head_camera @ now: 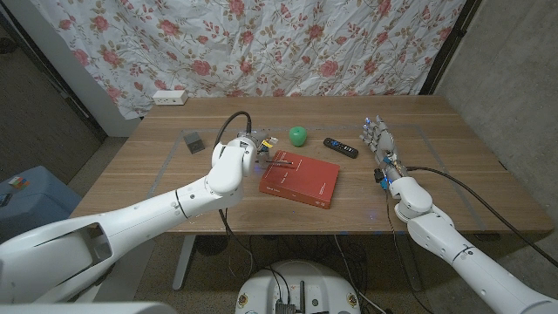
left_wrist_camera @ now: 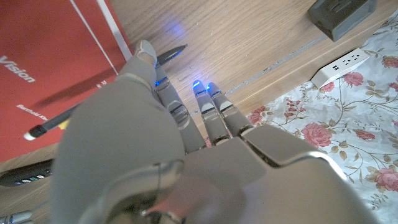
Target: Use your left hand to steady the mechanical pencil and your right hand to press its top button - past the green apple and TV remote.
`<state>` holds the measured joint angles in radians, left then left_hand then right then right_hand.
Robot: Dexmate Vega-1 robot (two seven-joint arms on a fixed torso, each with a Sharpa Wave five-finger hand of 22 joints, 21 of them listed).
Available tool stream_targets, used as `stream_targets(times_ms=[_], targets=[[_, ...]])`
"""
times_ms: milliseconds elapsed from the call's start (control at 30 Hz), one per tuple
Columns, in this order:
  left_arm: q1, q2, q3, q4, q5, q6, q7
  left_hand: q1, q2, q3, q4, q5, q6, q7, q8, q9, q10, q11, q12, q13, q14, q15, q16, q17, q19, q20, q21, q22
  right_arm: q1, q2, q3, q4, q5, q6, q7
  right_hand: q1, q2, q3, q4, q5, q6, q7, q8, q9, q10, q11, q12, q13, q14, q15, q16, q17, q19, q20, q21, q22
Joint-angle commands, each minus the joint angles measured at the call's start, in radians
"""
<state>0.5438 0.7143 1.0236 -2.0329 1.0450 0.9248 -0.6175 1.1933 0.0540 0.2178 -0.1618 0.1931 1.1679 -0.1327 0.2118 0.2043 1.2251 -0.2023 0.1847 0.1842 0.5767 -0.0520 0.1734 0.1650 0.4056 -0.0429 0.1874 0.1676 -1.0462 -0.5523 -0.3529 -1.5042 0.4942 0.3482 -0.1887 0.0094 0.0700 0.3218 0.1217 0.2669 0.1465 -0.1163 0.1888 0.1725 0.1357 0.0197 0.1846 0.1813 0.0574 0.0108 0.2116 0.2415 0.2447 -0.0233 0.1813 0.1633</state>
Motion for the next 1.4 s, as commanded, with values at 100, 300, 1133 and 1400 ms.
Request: stream_targets(times_ms=[100, 300, 1133, 1400], targets=[[0.044, -0.027, -0.058, 0.015, 0.116, -0.069, -0.091, -0.018, 0.000, -0.006, 0.003, 0.004, -0.018, -0.006, 0.000, 0.004, 0.003, -0.024, 0.001, 0.005, -0.014, -0.163, 0.001, 0.002, -0.011, -0.085, -0.002, 0.003, -0.002, 0.007, -0.002, 0.004, -0.004, -0.001, -0.007, 0.001, 0.017, 0.002, 0.004, 0.004, 0.011, -0.003, 0.002, 0.001, 0.010, 0.000, 0.007, 0.002, 0.006, -0.002, 0.004, 0.000, 0.012, 0.004, 0.006, 0.001], [0.065, -0.041, -0.085, 0.015, 0.162, -0.080, -0.120, -0.034, -0.010, -0.015, 0.007, 0.003, -0.032, -0.006, -0.002, 0.006, -0.014, -0.023, -0.002, 0.004, -0.025, -0.160, -0.001, 0.001, -0.018, -0.083, -0.002, 0.002, -0.003, 0.013, 0.000, 0.010, 0.009, 0.006, 0.000, 0.002, 0.018, 0.002, 0.005, 0.005, 0.014, -0.004, 0.002, 0.001, 0.010, 0.001, 0.007, 0.002, 0.006, -0.002, 0.004, 0.000, 0.014, 0.004, 0.006, 0.001], [0.117, -0.084, -0.179, 0.029, 0.278, -0.192, -0.201, -0.119, -0.082, -0.060, 0.012, -0.002, -0.137, -0.018, -0.021, 0.004, -0.148, -0.020, -0.013, -0.001, -0.052, -0.154, 0.002, 0.002, -0.061, -0.077, -0.005, 0.000, 0.000, 0.025, 0.002, 0.026, 0.024, 0.016, 0.005, 0.005, 0.022, 0.002, 0.009, 0.008, 0.023, -0.006, 0.001, 0.001, 0.012, -0.002, 0.007, 0.002, 0.010, 0.001, 0.004, -0.003, 0.016, 0.012, 0.005, 0.001], [0.128, -0.099, -0.201, 0.029, 0.308, -0.211, -0.225, -0.155, -0.113, -0.077, 0.017, -0.012, -0.202, -0.025, -0.028, -0.004, -0.228, -0.020, -0.014, -0.002, -0.077, -0.150, 0.000, 0.002, -0.092, -0.067, -0.007, 0.000, -0.007, 0.028, 0.007, 0.026, 0.026, 0.023, -0.002, 0.006, 0.023, 0.001, 0.010, 0.008, 0.024, -0.008, 0.000, 0.001, 0.012, -0.002, 0.007, 0.002, 0.009, 0.003, 0.004, -0.003, 0.017, 0.016, 0.005, 0.001]])
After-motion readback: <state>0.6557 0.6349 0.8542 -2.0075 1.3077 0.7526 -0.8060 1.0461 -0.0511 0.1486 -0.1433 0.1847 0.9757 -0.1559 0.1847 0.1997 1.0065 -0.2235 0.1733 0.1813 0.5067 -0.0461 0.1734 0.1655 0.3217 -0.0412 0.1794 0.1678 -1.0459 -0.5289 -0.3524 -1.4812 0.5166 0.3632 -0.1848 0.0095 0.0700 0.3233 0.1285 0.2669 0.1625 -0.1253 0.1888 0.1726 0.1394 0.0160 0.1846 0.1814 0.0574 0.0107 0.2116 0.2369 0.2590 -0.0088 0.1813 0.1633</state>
